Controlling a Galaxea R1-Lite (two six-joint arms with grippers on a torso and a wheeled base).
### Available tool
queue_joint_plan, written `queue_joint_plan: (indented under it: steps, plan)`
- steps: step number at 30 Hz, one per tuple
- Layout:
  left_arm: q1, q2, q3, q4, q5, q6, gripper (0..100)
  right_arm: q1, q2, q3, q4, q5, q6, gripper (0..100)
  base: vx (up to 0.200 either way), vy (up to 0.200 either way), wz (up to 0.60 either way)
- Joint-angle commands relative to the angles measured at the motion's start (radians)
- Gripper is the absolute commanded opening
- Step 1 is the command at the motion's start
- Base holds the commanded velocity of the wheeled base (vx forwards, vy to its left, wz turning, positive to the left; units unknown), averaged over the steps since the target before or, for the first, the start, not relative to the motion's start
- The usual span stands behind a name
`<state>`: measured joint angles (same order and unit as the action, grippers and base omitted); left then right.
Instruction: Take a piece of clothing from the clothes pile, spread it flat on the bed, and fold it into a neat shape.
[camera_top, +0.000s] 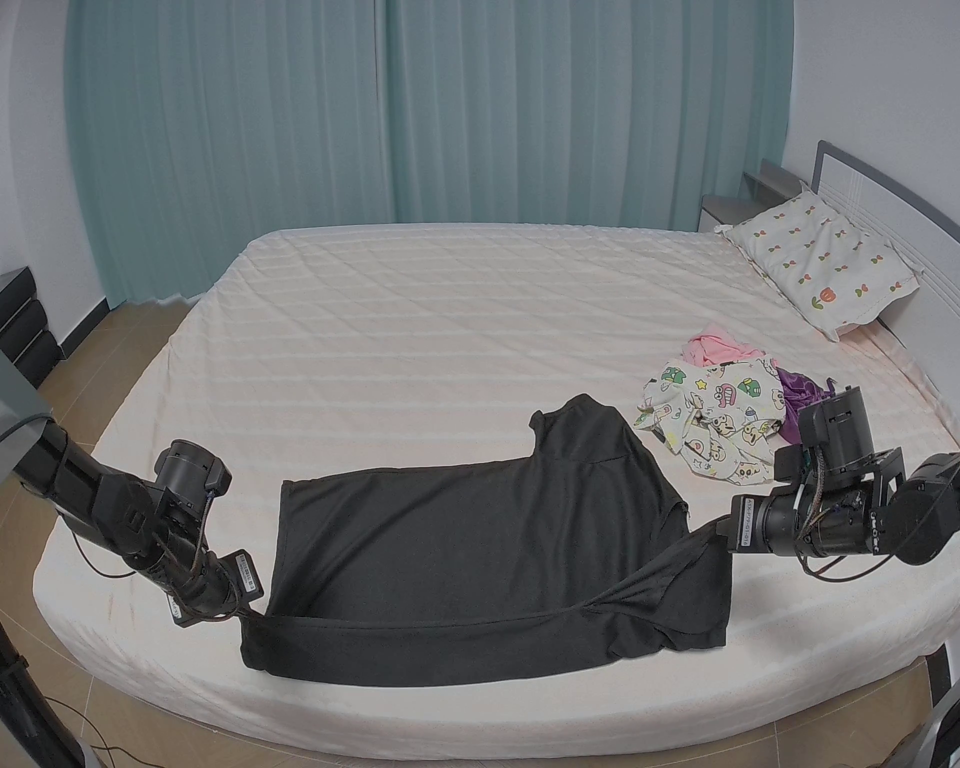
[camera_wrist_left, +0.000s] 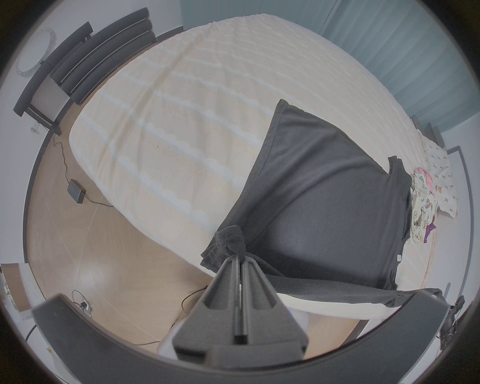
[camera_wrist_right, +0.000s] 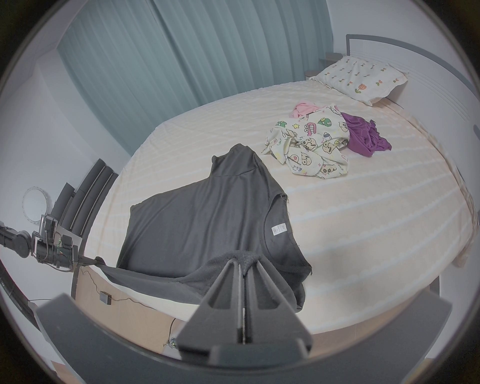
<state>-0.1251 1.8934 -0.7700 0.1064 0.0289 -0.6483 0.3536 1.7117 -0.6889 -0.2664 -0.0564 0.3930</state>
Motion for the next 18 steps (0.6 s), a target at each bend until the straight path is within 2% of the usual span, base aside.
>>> queue_joint_plan:
  steps: [1, 18]
  plan:
    - [-0.001, 0.046, -0.035, 0.001, 0.002, -0.002, 0, -0.002, 0.037, -0.035, 0.006, -0.002, 0.0, 0, 0.0, 0.0, 0.0]
    - [0.002, 0.222, -0.21, 0.004, 0.012, -0.039, 0, -0.036, 0.163, -0.158, 0.001, 0.0, -0.003, 0, 0.0, 0.0, 0.0]
